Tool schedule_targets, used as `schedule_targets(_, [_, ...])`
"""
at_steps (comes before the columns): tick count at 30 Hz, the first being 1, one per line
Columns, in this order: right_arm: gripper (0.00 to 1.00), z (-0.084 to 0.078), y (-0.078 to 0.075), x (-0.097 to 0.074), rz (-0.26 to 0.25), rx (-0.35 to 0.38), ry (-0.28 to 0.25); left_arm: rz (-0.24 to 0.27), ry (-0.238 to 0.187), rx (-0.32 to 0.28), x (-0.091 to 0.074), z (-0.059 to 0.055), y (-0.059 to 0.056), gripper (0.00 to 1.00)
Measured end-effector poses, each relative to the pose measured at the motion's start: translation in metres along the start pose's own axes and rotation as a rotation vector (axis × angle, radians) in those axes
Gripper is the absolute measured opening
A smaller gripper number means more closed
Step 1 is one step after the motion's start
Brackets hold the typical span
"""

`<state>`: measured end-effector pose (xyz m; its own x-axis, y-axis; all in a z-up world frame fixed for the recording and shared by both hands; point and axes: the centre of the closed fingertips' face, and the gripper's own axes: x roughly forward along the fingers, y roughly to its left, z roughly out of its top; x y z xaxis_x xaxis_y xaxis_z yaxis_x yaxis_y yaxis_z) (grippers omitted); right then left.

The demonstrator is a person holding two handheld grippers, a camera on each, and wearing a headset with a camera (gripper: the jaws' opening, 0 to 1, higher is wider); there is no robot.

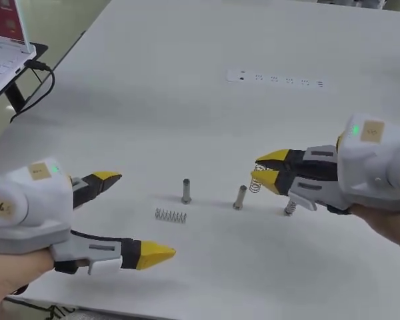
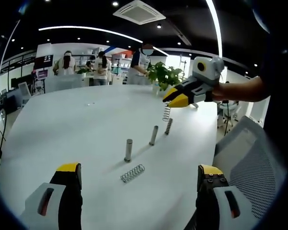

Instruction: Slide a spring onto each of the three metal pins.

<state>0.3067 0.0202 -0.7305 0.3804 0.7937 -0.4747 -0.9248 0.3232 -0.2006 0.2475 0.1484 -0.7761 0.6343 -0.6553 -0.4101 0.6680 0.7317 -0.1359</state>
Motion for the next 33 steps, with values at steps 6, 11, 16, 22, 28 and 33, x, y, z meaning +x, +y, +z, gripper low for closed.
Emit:
schedule_targets(6, [0.07, 0.000, -0.002, 0.003, -0.005, 0.015, 0.000, 0.005, -0.004, -0.004, -0.001, 0.001, 0.001, 0.98])
schedule_targets(11, [0.07, -0.001, -0.003, 0.006, -0.007, 0.010, 0.007, 0.007, -0.001, -0.003, -0.001, -0.001, 0.001, 0.98])
schedule_targets(16, [0.07, -0.003, -0.004, 0.009, -0.008, 0.017, 0.012, 0.007, -0.001, -0.005, -0.002, -0.001, 0.001, 0.98])
schedule_targets(22, [0.07, -0.003, -0.004, 0.013, -0.005, 0.017, 0.015, 0.011, -0.001, -0.004, -0.004, -0.001, 0.003, 0.98])
schedule_targets(28, [0.07, -0.005, -0.002, 0.016, 0.001, 0.018, 0.021, 0.014, -0.001, -0.006, -0.004, -0.001, 0.003, 0.98])
schedule_targets(33, [0.07, -0.005, -0.003, 0.017, 0.000, 0.022, 0.022, 0.013, -0.001, -0.008, -0.005, -0.002, 0.002, 0.98])
